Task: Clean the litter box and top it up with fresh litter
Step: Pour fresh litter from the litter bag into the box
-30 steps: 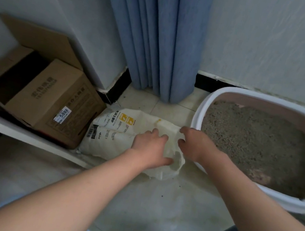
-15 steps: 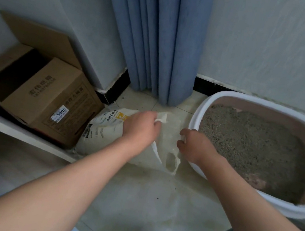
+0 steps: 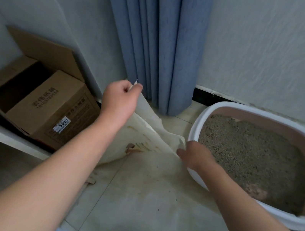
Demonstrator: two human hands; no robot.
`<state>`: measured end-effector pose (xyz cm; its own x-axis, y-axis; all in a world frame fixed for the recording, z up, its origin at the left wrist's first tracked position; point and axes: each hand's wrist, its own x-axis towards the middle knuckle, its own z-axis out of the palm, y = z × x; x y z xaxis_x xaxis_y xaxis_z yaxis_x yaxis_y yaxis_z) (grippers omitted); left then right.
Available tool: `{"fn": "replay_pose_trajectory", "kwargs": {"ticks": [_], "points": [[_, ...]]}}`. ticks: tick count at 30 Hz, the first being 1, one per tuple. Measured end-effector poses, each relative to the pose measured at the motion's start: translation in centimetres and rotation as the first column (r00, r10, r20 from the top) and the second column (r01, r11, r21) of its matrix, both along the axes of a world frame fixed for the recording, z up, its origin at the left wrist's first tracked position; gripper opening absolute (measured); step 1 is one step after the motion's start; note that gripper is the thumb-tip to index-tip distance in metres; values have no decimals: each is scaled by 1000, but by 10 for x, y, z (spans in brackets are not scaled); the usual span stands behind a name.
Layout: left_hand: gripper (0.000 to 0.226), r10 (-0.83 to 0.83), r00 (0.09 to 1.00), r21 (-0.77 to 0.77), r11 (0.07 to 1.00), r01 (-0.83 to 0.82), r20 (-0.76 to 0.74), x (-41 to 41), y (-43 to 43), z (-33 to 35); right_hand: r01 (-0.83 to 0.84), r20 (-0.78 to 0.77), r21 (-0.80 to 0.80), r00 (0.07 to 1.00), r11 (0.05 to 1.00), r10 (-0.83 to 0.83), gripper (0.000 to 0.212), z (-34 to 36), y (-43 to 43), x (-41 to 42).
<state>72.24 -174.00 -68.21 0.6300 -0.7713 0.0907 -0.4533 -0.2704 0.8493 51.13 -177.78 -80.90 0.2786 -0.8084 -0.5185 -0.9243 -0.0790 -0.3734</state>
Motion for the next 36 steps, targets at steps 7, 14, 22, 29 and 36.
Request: {"fn": "replay_pose_trajectory", "kwargs": {"ticks": [7, 14, 22, 29, 36], "points": [[31, -420, 865, 310, 890, 334, 274, -42, 0, -7, 233, 364, -6, 906, 973, -215, 32, 13, -14, 0], [41, -678, 671, 686, 642, 343, 299, -78, 8, -25, 307, 497, 110, 807, 945, -320, 30, 34, -8, 0], [35, -581, 738, 529, 769, 360, 342, -84, 9, -15, 389, 736, -48, 636, 920, -230, 30, 74, -8, 2], [50, -540, 797, 483, 792, 373, 271, -90, 8, 19, 284, 900, -124, 436, 951, -12, 34, 118, -4, -8], [10, -655, 592, 628, 719, 298, 469, -63, 1, 9, 327, 852, -109, 518, 939, -82, 32, 101, -13, -27]]}}
